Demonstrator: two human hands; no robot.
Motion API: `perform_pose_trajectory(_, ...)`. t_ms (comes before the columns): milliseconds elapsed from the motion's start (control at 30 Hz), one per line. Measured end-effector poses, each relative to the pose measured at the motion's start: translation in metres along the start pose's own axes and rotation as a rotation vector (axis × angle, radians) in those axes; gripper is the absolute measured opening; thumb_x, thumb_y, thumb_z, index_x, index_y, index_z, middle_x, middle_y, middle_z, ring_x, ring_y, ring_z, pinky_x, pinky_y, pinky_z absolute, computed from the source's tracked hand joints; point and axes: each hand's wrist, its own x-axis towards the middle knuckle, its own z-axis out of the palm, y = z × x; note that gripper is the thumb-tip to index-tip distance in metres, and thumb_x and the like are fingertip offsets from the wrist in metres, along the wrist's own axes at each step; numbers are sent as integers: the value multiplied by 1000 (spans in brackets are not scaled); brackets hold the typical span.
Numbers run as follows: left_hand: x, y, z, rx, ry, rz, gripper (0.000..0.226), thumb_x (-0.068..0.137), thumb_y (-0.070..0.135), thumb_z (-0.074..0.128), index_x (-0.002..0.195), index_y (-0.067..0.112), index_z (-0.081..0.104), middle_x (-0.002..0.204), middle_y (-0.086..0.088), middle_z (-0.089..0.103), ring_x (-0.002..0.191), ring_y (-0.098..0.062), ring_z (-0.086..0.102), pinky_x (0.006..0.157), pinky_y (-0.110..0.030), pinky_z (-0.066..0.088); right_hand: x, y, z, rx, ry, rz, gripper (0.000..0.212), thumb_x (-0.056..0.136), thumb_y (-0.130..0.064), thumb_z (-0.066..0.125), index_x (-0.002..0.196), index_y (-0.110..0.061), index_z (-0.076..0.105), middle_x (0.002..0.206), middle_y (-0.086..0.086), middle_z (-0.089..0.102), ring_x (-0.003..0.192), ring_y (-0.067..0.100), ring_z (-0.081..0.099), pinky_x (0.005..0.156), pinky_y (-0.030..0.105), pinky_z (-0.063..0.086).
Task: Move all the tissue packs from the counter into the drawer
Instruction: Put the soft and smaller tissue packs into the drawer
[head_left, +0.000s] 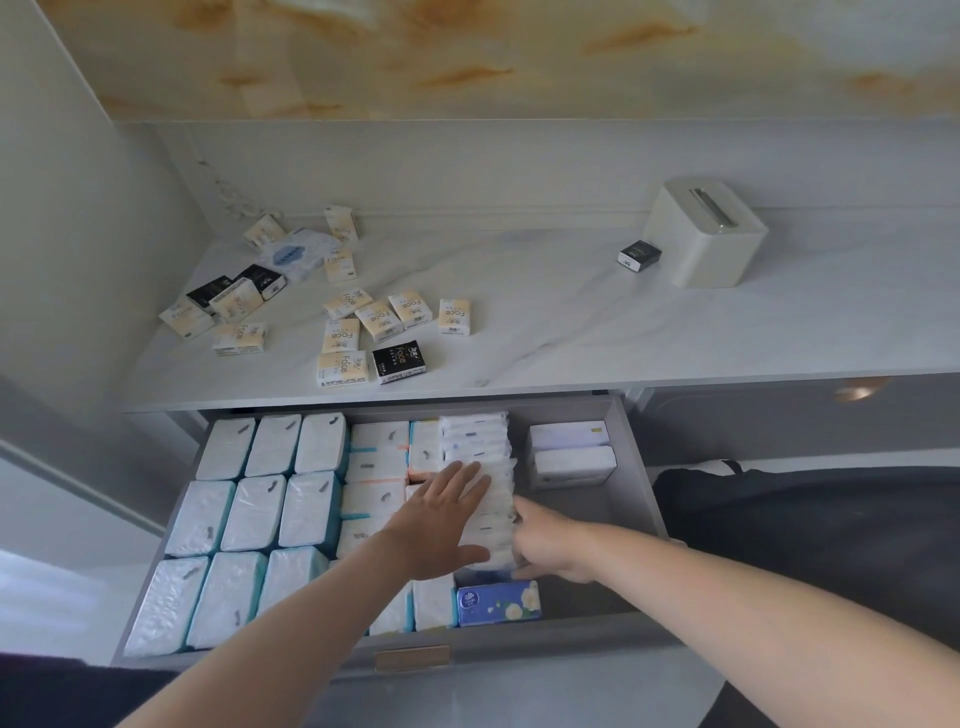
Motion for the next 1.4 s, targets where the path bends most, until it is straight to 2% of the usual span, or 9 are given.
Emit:
perform_pose_trajectory(133, 2, 4, -3, 33, -21, -20, 84, 97, 57, 44, 157, 24, -4, 165, 0, -12, 151, -23, -13, 121, -42, 3, -2, 1, -7, -257, 201, -61, 59, 88, -12, 53, 144, -25, 36, 127, 2, 59, 110, 22, 56, 87, 32, 51)
perform_pose_trajectory(233, 3, 5, -7, 39, -32, -22, 83, 96, 57, 46, 158, 26, 0, 165, 2, -7, 151, -23, -8, 121, -44, 6, -3, 0, -5, -349, 107, -64, 74, 86, -12, 53, 152, -28, 24, 131, 3, 58, 111, 23, 57, 87, 33, 53)
perform_pose_trajectory(400, 5, -1, -24, -47, -2, -24, 73, 95, 52, 51, 156, 27, 19, 162, 2, 14, 148, -22, 13, 118, -45, 22, -11, -18, -14, -748, 352, -166, 50, 87, -23, 52, 137, -20, 44, 128, 6, 52, 113, 28, 56, 93, 41, 49)
perform_pose_trajectory(533, 8, -15, -60, -217, 112, -99, 41, 95, 46, 54, 133, 31, 52, 133, 8, 55, 115, -12, 54, 96, -34, 48, -17, -57, -16, -768, 510, -336, 41, 93, -29, 48, 133, -22, 50, 131, 1, 52, 117, 24, 54, 89, 34, 44)
perform_pose_trajectory(667, 5, -48, -114, -225, 210, -163, 24, 95, 40, 55, 114, 29, 64, 109, 12, 67, 95, -11, 63, 83, -32, 53, -15, -108, -12, -710, 566, -472, 29, 93, -32, 50, 118, -24, 61, 119, -4, 64, 108, 20, 59, 85, 33, 49)
perform_pose_trajectory(933, -9, -160, -197, -245, 351, -369, 22, 95, 39, 52, 111, 30, 64, 107, 8, 68, 96, -15, 62, 86, -35, 53, 20, -231, 2, -651, 581, -626, 20, 92, -28, 51, 100, -29, 69, 109, -8, 67, 102, 18, 62, 79, 27, 47)
perform_pose_trajectory(1200, 10, -275, -190, -221, 527, -582, 39, 92, 37, 56, 129, 28, 59, 130, -1, 54, 127, -23, 38, 103, -37, 38, 110, -344, 34, -860, 540, -687, 36, 93, -24, 53, 128, -24, 59, 132, 3, 54, 119, 24, 54, 92, 32, 45)
perform_pose_trajectory(1300, 21, -298, -181, -59, 548, -564, 51, 88, 35, 58, 137, 27, 50, 141, -1, 41, 131, -25, 29, 106, -37, 27, 143, -374, 41, -1001, 552, -662, 47, 94, -23, 54, 140, -20, 50, 141, 5, 44, 128, 27, 45, 101, 37, 41)
perform_pose_trajectory(1400, 29, -320, -173, -84, 517, -620, 61, 87, 35, 58, 144, 26, 38, 144, -2, 39, 133, -26, 30, 107, -39, 28, 175, -396, 48, -1163, 546, -629, 56, 94, -23, 54, 147, -15, 39, 148, 8, 39, 132, 28, 41, 105, 39, 37)
